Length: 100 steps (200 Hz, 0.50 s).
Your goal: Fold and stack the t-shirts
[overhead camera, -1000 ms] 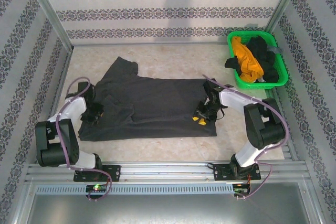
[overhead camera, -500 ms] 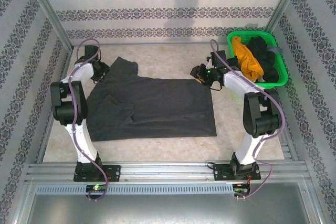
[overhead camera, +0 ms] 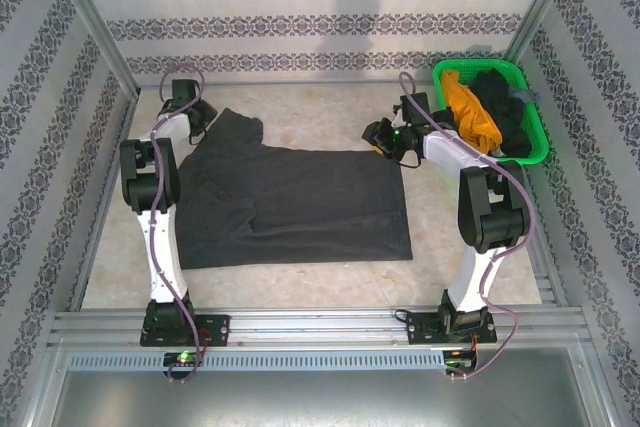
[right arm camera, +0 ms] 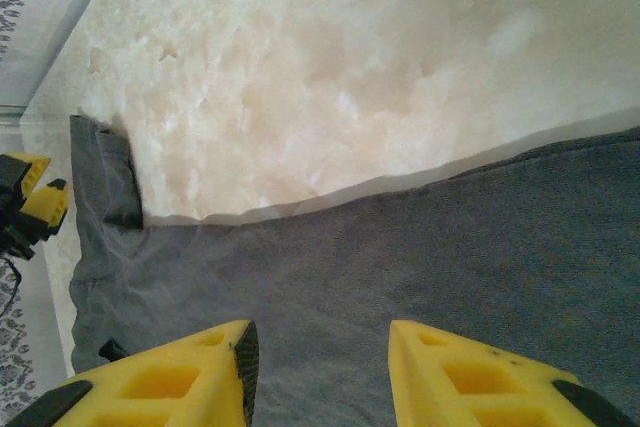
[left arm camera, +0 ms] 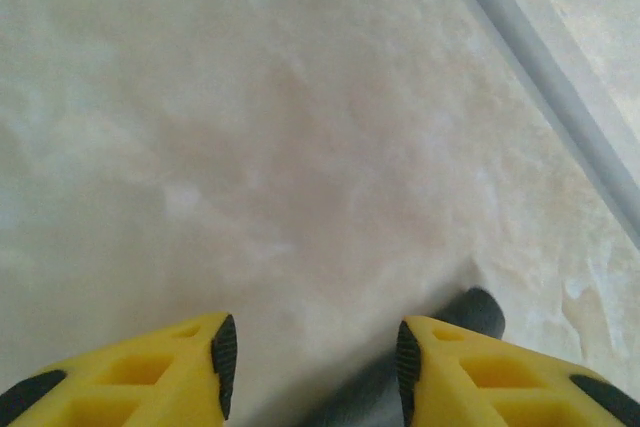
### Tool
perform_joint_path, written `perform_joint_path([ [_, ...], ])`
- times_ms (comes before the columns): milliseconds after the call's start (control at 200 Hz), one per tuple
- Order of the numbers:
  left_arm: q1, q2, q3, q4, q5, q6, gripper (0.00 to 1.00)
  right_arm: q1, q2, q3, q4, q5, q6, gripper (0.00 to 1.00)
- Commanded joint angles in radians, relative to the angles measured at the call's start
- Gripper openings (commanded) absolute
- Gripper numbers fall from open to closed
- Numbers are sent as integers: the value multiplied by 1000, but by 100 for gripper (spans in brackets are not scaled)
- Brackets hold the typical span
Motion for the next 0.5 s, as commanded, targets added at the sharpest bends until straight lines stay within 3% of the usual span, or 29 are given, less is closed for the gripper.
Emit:
perform_joint_path([
  [0, -10, 64, 77, -3, 23, 27, 50, -13, -15, 30, -17, 6, 7, 41],
  [310, -73, 109, 126, -90, 80, 76, 51, -33, -14, 29, -26, -26, -8, 41],
  [495, -100, 101, 106, -180, 44, 101, 46, -45, 9, 41, -11, -44, -2, 41],
])
